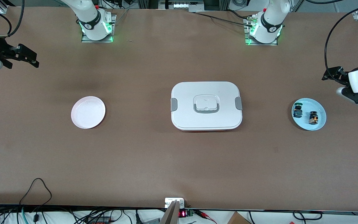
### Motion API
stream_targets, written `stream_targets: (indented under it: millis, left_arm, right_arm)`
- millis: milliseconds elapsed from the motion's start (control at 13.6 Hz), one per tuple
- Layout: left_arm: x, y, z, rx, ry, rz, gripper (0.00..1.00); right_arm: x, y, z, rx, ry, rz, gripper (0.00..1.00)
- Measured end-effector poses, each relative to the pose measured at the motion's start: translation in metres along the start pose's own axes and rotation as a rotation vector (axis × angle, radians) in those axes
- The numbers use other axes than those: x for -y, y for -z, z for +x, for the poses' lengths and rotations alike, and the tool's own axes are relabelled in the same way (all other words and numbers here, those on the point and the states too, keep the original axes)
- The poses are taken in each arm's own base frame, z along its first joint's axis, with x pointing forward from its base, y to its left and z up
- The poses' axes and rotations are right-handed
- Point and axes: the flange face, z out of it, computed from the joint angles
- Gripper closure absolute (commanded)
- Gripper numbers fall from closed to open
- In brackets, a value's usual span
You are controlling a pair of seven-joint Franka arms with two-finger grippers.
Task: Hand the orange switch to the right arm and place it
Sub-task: 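Move the left gripper over the light-blue plate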
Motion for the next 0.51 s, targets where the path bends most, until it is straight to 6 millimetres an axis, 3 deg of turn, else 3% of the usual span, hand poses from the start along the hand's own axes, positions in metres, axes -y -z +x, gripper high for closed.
stream_targets:
  millis: [147,515]
  left_arm:
    - [0.019,-0.028,0.008,-0.005,-0.162,0.007,0.0]
    - [0.095,-0.102,0.015,-0.055,-0.598,0.047,0.0]
  right_arm:
    - [0.0,0.0,0.0,-0.002,0.001,0.0,0.0]
    - [0.001,0.006,0.002,-0.026,0.001,-0.001,0.0]
